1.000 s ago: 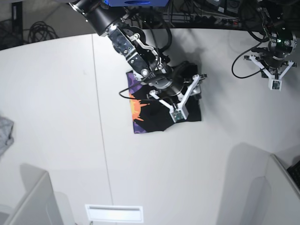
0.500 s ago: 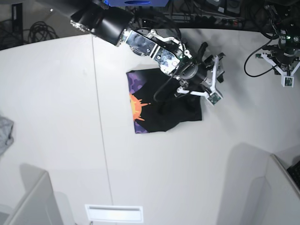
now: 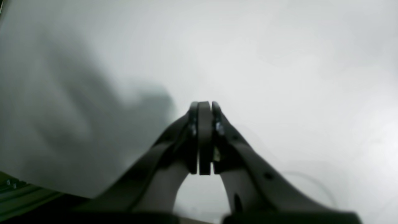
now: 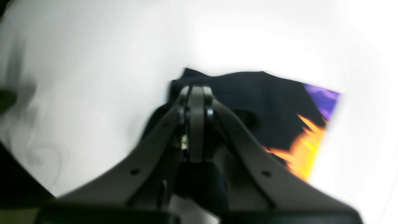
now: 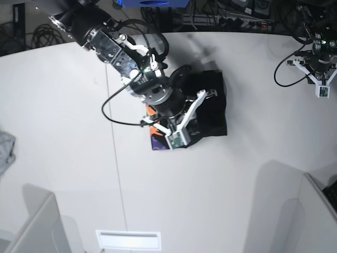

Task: Fold the T-shirt properly
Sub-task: 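Grasp the bundle edge with the left gripper and tuck it under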

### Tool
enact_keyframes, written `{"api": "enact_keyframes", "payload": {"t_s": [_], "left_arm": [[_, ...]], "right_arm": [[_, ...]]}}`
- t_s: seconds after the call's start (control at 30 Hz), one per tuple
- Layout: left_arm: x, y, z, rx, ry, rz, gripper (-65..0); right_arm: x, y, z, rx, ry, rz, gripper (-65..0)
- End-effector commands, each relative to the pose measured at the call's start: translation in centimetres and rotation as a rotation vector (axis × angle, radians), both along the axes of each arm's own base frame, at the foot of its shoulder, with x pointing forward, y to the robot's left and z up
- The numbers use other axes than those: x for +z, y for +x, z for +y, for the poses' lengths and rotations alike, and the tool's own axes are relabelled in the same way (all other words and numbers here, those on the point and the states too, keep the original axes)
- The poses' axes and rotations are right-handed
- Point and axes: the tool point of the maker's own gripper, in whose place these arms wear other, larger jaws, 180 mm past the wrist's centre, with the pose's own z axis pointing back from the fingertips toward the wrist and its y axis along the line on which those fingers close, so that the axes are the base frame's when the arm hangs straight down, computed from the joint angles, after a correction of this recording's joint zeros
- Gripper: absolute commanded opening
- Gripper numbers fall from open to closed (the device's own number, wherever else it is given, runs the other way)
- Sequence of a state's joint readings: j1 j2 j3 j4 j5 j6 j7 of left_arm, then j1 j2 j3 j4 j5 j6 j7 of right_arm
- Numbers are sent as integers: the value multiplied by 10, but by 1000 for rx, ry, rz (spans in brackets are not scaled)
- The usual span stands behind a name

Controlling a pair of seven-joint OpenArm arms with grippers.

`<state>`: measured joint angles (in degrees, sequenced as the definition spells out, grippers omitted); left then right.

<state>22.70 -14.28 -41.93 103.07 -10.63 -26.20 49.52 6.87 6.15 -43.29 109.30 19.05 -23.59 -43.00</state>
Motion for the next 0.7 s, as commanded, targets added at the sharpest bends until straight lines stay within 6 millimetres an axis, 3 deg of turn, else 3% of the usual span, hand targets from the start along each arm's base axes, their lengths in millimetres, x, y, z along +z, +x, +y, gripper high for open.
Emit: {"api": "enact_keyframes", "payload": {"t_s": [0.0,0.13,0.33,0.47,0.67], "left_arm": [[10,5,5,-9,25,-27,-650],[11,5,4,-9,25,-29,-650],[11,6,3,-12,25,-32,-650],[9,-1,4,-15,30,-12,-650],[8,-2,4,-15,30,-7,-650]], "right_arm": [[10,15,-8,-39,12,-36,-650],[-26,37,-36,-128,-62,31,-650],[-62,59,-50,-165,-160,78,-650],[-70,56,-36,-111,-192,57,-650],[-73,32,18,-5,-164,79,-650]]}}
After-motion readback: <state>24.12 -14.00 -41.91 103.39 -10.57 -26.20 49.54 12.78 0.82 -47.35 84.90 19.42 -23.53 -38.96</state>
